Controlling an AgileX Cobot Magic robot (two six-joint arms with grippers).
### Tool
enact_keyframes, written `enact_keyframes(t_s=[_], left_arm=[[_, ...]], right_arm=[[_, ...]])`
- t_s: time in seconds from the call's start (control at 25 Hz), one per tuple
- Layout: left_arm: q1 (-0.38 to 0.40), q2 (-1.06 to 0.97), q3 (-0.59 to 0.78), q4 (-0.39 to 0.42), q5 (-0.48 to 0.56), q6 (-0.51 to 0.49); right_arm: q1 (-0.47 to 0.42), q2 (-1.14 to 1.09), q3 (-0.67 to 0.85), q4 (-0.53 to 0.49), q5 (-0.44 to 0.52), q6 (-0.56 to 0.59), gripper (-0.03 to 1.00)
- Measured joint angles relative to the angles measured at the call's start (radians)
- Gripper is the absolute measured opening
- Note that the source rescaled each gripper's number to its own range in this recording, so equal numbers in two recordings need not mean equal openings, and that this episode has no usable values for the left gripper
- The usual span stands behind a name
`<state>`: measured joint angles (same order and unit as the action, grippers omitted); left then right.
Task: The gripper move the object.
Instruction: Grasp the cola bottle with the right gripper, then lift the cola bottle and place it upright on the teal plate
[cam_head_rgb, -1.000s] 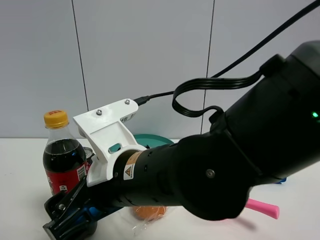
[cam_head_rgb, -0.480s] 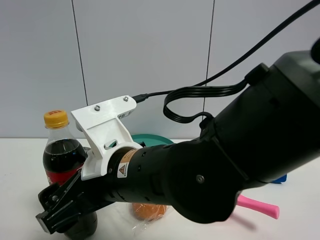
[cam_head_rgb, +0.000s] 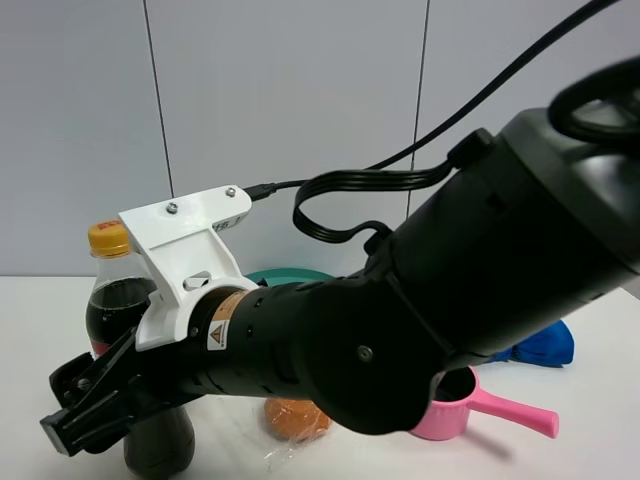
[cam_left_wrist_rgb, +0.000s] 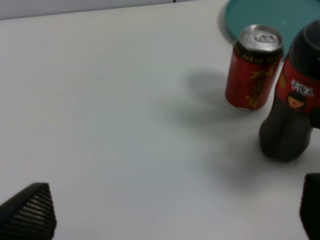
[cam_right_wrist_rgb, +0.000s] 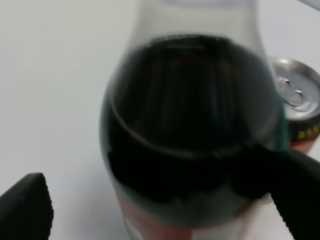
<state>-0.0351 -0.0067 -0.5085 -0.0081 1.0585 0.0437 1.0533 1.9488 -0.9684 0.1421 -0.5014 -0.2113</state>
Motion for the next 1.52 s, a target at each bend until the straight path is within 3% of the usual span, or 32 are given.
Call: enact_keyframes(t_s=[0.68, 0.88, 0.96, 1.08, 1.52], left_arm=[[0.0, 0.0, 0.0, 0.0, 0.0, 0.0], [0.0, 0.0, 0.0, 0.0, 0.0, 0.0], [0.0, 0.0, 0.0, 0.0, 0.0, 0.0], [0.0, 0.0, 0.0, 0.0, 0.0, 0.0], [0.0, 0.0, 0.0, 0.0, 0.0, 0.0]], right_arm=[[0.0, 0.08, -0.058, -0.018, 0.001, 0.013, 0.64], [0.0, 0.08, -0.058, -0.018, 0.0, 0.013, 0.47], [0.0, 0.08, -0.06, -0.018, 0.0, 0.013, 0.32], [0.0, 0.08, -0.061, -0.02, -0.001, 0.013, 0.0], [0.0, 0.08, -0.061, -0.021, 0.0, 0.014, 0.0]])
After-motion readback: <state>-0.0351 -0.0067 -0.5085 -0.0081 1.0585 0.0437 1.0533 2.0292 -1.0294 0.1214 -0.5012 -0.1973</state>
